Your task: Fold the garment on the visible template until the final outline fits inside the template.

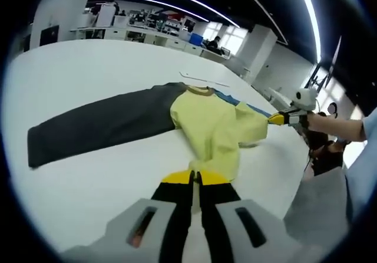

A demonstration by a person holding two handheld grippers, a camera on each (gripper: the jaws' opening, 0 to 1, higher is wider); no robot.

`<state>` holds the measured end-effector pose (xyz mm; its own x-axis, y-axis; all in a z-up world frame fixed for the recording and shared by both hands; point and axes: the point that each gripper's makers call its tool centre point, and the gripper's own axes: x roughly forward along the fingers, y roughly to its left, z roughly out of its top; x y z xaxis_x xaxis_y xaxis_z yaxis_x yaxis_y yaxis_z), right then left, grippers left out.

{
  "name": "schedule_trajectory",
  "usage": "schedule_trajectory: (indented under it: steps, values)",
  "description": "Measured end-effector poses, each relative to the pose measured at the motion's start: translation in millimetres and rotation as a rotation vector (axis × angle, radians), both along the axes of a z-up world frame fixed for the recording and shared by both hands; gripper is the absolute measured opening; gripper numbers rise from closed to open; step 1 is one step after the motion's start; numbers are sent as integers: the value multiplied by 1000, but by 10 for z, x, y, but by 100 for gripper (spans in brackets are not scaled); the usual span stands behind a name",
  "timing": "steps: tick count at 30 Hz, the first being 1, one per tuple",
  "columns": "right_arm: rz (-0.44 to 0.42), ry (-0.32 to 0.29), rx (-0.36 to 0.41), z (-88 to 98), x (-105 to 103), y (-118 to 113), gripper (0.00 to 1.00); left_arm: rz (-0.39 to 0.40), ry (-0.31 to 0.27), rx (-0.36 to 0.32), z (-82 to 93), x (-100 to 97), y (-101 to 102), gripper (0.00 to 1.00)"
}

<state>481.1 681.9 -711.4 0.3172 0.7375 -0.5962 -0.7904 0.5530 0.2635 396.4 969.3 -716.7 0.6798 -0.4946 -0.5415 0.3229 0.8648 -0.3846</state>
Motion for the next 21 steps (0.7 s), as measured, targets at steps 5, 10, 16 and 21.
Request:
schedule_trajectory:
  steps: [5, 10, 16, 21]
  values:
    - [-23, 19, -7, -9, -157, -185, 0, -19, 17, 5, -35, -89, -5, 0]
    - [-35, 50, -23, -16, -355, -390, 0, -37, 43, 14, -75, -195, 5, 0]
    - [-55, 107, -30, -81, -620, -576, 0, -98, 84, 51, -121, -385, -59, 0]
    - [-53, 152, -41, -160, -871, -650, 0, -127, 117, 46, -156, -533, -119, 0]
